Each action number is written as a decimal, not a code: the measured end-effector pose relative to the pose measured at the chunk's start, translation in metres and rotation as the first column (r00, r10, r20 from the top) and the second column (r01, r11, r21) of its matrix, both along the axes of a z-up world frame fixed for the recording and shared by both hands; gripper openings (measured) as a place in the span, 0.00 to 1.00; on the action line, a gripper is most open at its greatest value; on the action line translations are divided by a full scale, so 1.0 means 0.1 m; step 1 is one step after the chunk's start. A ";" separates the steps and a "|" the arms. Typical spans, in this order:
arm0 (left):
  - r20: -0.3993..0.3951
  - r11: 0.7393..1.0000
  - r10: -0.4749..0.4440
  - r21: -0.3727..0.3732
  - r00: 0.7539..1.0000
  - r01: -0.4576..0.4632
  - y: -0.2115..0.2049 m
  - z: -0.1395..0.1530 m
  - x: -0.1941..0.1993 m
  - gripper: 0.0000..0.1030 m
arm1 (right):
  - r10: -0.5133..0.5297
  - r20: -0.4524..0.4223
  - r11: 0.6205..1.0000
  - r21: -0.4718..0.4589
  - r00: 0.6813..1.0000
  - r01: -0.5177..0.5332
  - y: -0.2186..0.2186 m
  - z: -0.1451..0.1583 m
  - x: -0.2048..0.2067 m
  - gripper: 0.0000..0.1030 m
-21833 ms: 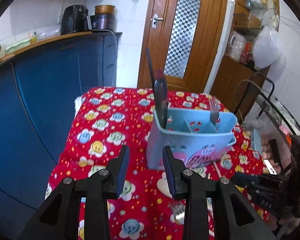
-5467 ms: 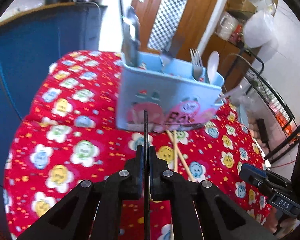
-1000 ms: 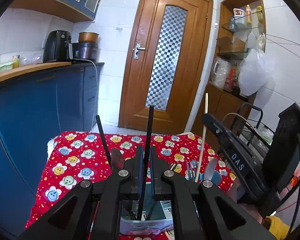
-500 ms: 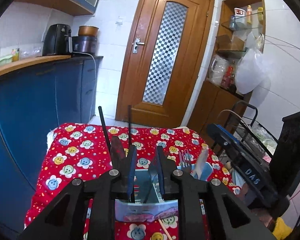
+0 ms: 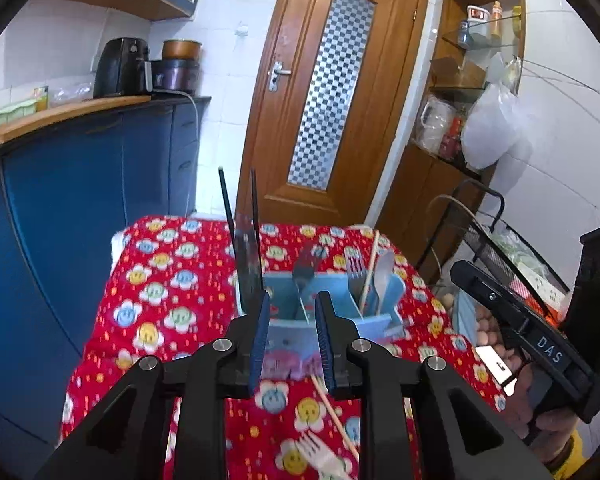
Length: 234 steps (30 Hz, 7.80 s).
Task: Organize utensils
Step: 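Grasp the wooden fork on the cloth with the left tool while the right reaches for a chopstick, then lift the wooden fork with the left tool while the right tool grasps the last chopstick, then carry the wooden fork and the chopstick up over the blue caddy with both tools, then lower the chopstick and wooden fork into the caddy and open both tools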
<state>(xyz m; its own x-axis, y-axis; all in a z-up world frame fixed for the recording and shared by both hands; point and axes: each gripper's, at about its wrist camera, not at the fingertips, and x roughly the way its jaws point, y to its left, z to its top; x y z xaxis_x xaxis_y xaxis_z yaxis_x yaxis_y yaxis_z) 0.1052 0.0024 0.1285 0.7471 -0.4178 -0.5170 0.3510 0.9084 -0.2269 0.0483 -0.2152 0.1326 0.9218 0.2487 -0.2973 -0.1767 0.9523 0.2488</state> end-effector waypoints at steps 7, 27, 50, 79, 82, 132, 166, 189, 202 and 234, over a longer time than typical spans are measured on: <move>-0.097 1.000 -0.005 -0.007 0.995 0.004 0.03 -0.21 -0.19 0.23 | -0.010 -0.093 0.999 -0.033 0.996 0.007 0.05 -0.12 -0.29 0.31; -0.355 0.999 -0.044 0.007 0.934 0.049 -0.24 -0.95 -0.62 0.23 | -0.017 -0.382 1.000 -0.017 0.924 0.012 -0.09 -0.79 -0.76 0.35; -0.491 0.998 -0.026 0.032 0.871 0.047 -0.62 -1.35 -0.51 0.23 | -0.042 -0.453 0.998 0.017 0.891 0.056 -0.35 -1.17 -0.80 0.36; -0.224 0.988 0.156 0.047 0.962 -0.150 0.20 -0.86 -0.49 0.06 | 0.011 -0.532 0.990 -0.116 0.847 -0.085 0.23 -1.08 -0.44 0.37; -0.211 0.987 0.161 0.038 0.964 -0.156 0.29 -0.84 -0.49 0.06 | 0.022 -0.559 0.980 -0.152 0.829 -0.129 0.38 -1.07 -0.30 0.37; 0.012 0.995 0.066 -0.080 0.998 -0.065 0.37 -0.40 -0.47 0.06 | 0.160 -0.433 0.980 -0.041 0.887 -0.197 0.45 -0.73 -0.28 0.06; 0.256 0.989 0.133 -0.097 0.957 -0.111 -0.34 -0.15 0.75 0.06 | -0.023 0.113 1.000 -0.005 0.993 0.023 -0.24 -0.11 0.66 0.06; 0.272 0.982 0.134 -0.163 0.953 -0.092 -0.31 -0.36 0.74 0.06 | -0.022 0.246 0.991 -0.125 0.969 0.054 0.03 -0.28 0.88 0.06; 0.267 0.982 0.142 -0.163 0.953 -0.100 -0.28 -0.42 0.69 0.06 | -0.037 0.291 0.980 -0.175 0.956 0.091 0.08 -0.33 0.84 0.06; 0.260 0.995 0.100 -0.050 0.960 -0.090 -0.01 0.02 -0.29 0.33 | -0.027 0.079 0.999 -0.030 0.997 0.030 0.05 -0.07 -0.18 0.34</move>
